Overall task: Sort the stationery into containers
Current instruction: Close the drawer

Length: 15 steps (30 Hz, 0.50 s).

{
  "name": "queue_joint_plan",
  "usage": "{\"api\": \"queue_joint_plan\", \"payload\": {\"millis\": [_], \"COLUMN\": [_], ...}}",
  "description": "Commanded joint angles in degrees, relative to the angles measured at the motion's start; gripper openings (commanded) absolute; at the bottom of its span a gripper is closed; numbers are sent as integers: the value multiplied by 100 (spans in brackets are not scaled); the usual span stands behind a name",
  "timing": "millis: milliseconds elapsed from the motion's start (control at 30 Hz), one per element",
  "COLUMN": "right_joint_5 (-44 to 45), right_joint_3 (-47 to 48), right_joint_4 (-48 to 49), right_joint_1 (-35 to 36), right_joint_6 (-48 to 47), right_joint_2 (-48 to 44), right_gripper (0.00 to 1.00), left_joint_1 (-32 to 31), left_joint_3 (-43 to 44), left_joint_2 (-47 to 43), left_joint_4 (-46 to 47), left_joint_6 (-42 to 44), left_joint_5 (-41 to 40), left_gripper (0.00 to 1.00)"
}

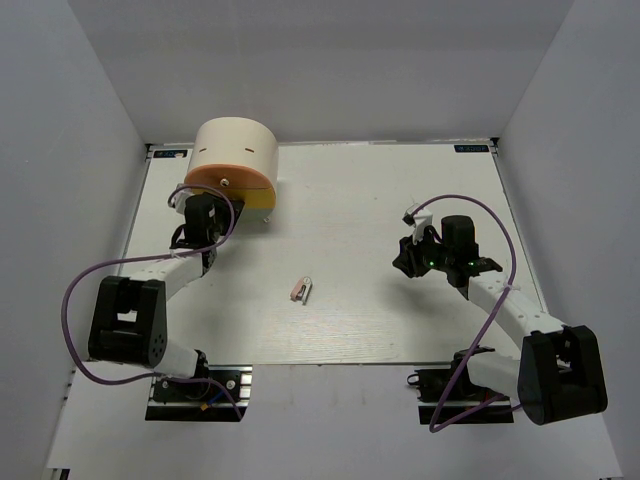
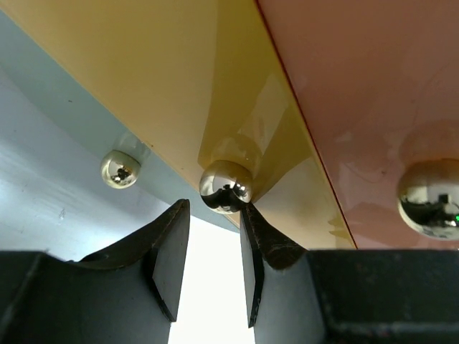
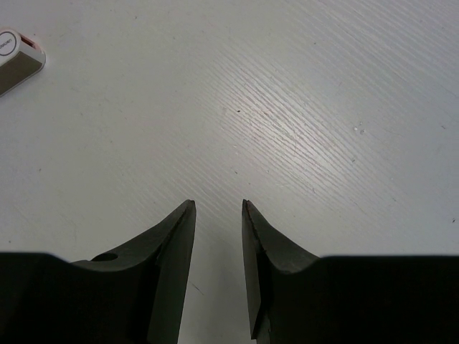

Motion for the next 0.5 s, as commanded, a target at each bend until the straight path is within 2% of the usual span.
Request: {"api": "queue_joint_plan", "payload": {"millis": [0, 333, 467], "right_joint_5": [25, 34, 52], "right_joint_3": [6, -30, -47], "right_joint_4": [70, 87, 87], "right_joint_1": [-14, -23, -14], "right_joint_6": [-90, -98, -125], "right_joint_2": [47, 56, 38], "right_gripper": [38, 38, 38], "left_joint_1": [37, 37, 37], "left_joint_3": [254, 316, -296], "left_joint_2": [-1, 53, -290], "left_joint_4": [342, 351, 184], "left_joint_6": [-155, -147, -94], "left_joint_5": [-102, -23, -23], "left_gripper": [44, 46, 48]}}
